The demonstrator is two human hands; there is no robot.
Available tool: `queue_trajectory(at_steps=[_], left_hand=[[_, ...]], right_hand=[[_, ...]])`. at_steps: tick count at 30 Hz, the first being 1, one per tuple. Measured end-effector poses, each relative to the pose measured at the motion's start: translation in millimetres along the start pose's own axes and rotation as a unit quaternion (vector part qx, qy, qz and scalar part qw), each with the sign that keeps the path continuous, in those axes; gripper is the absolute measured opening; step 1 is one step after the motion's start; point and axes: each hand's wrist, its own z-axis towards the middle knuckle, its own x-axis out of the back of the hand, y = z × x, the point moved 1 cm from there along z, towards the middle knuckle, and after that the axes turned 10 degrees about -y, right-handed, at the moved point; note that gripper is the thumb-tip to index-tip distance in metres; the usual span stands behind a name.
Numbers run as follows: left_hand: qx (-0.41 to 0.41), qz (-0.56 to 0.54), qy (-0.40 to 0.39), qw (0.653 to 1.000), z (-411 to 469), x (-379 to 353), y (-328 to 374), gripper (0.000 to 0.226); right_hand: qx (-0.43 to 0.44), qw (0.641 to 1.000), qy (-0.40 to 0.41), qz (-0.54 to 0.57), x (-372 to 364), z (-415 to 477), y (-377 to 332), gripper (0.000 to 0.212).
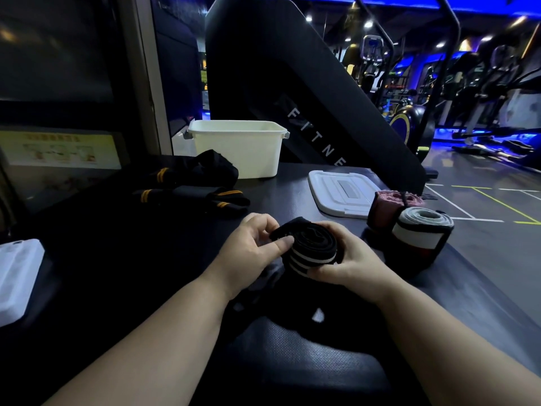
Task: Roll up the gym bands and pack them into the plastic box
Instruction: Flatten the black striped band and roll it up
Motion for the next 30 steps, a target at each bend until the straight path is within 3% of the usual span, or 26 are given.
queue_trajectory(at_steps=[2,8,16,19,24,30], left_hand=[[-0.022,-0.003,0.040,0.999,2.2,2.2,0.5,0.023],[-0.064,-0.298,0.053,0.951,4.5,5.0,6.4,0.019],[-0.018,-0.411,0.078,0.908,10.0,9.0,4.2,0.011],[0.006,-0.388,0.083,0.918,10.7,7.9,2.9,0.018],[0.022,-0.230,0.073,0.970,8.4,1.7,4.5,0.017],[0.022,-0.180,0.077,0.980,6.1,3.3,5.3,0.015]], right_hand=[[0.003,1.000,-0.001,-0.010,0.5,0.0,-0.9,0.060],[-0.004,0.997,-0.052,0.053,-0.3,0.3,-0.4,0.058],[-0.012,0.984,-0.116,0.139,1.1,2.1,3.1,0.070],[-0.015,0.977,-0.131,0.169,0.9,3.0,3.9,0.071],[-0.019,0.972,-0.131,0.196,0.3,2.9,4.5,0.071],[-0.018,0.975,-0.106,0.195,-0.4,2.5,5.0,0.069]])
